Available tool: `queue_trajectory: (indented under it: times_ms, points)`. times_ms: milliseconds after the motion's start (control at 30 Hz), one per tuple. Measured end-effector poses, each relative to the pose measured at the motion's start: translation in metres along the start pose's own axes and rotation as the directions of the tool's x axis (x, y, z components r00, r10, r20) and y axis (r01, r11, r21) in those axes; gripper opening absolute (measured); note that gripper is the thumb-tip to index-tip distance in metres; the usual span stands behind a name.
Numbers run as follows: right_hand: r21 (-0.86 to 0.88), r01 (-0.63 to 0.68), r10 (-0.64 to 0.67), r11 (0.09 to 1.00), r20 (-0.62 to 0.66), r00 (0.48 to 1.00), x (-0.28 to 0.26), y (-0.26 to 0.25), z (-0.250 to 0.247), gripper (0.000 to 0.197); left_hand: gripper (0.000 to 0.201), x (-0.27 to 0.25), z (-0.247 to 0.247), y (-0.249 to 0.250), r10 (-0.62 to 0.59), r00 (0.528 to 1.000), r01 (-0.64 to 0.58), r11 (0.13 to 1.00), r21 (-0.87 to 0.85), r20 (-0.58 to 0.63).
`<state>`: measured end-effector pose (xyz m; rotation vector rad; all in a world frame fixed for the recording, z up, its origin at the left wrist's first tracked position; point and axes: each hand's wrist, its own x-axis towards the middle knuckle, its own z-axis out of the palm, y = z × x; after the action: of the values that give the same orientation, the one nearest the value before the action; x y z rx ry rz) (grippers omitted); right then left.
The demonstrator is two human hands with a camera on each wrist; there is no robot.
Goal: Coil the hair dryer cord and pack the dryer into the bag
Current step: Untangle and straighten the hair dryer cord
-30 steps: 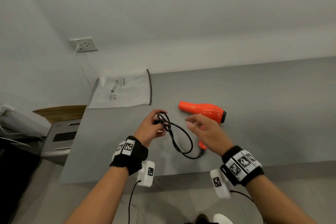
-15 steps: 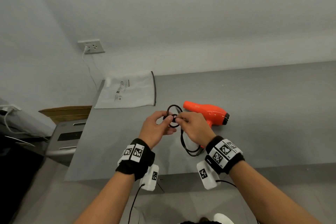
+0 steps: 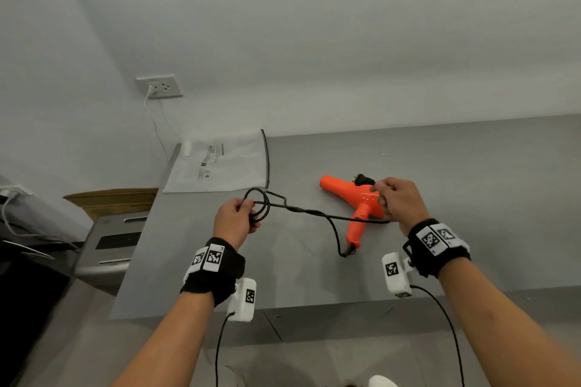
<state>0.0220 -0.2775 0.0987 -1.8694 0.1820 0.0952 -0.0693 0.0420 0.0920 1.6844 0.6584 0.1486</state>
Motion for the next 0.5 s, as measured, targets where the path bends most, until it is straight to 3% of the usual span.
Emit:
queue_trajectory:
  times_ms: [67, 133, 300, 400, 500]
  points:
    - [-0.065, -0.002, -0.002, 0.998, -0.061, 0.998, 0.009, 0.005, -0.011, 0.029, 0.02, 0.002, -0.004, -0.001, 0.022, 0.998, -0.019, 0.998, 0.059, -0.057]
    - [-0.143, -0.006, -0.007, 0.99, -0.091, 0.996, 0.012, 0.012, -0.019, 0.029, 0.018, 0.002, -0.007, 0.0, 0.051, 0.995, -0.051, 0.999, -0.001, -0.082]
    - [-0.209, -0.026, 0.056, 0.977, 0.14, 0.989, -0.007, 0.021, -0.004, 0.015, 0.018, -0.015, 0.004, 0.019, 0.13, 0.99, -0.121, 0.98, -0.161, 0.048]
    - [-0.486, 0.144, -0.039, 0.862, 0.22, 0.975, -0.025, 0.008, 0.014, 0.043, 0.023, -0.025, 0.016, 0.038, 0.15, 0.981, -0.12, 0.967, -0.226, 0.121]
    - [-0.37, 0.364, -0.235, 0.855, 0.349, 0.907, -0.052, -0.024, 0.037, 0.04, 0.022, -0.032, 0.026, 0.053, 0.15, 0.969, -0.092, 0.958, -0.272, 0.198]
